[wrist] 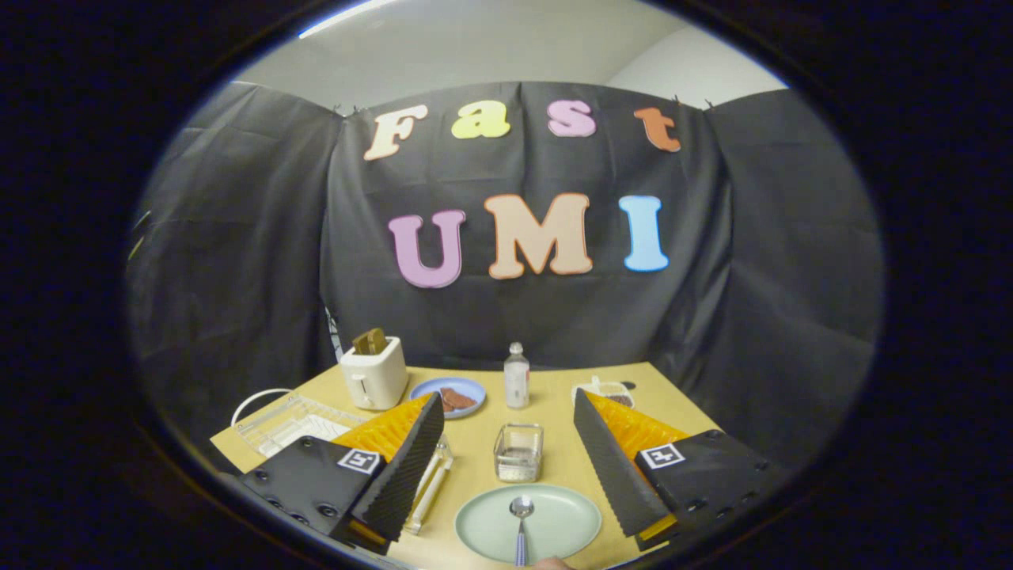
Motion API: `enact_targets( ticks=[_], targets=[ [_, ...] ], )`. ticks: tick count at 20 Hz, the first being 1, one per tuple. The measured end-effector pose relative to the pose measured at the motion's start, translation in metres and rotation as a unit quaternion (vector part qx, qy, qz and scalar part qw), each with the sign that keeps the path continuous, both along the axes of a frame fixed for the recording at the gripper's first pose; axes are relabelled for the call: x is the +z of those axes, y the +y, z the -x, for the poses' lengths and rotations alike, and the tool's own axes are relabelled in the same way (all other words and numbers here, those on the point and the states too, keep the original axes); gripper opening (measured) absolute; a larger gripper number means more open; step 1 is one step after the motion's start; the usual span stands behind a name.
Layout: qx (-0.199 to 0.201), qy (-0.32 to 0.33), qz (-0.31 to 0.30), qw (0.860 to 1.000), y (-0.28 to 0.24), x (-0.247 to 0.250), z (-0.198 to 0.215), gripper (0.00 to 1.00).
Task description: Take the plate from the dish rack, then take the spoon from the basket and place it into the plate.
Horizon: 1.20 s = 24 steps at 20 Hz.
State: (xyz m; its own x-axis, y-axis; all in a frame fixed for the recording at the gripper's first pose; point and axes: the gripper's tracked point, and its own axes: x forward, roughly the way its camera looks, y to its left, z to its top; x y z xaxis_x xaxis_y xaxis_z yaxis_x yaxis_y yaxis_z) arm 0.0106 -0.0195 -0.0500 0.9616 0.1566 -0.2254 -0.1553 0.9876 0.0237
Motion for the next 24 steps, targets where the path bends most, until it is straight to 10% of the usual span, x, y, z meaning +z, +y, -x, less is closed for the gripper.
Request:
enact_targets(
  ticks=[24],
  targets=[
    [-0.019, -0.077, -0.031, 0.996, -0.002, 0.075, -0.018, 1.00]
  ],
)
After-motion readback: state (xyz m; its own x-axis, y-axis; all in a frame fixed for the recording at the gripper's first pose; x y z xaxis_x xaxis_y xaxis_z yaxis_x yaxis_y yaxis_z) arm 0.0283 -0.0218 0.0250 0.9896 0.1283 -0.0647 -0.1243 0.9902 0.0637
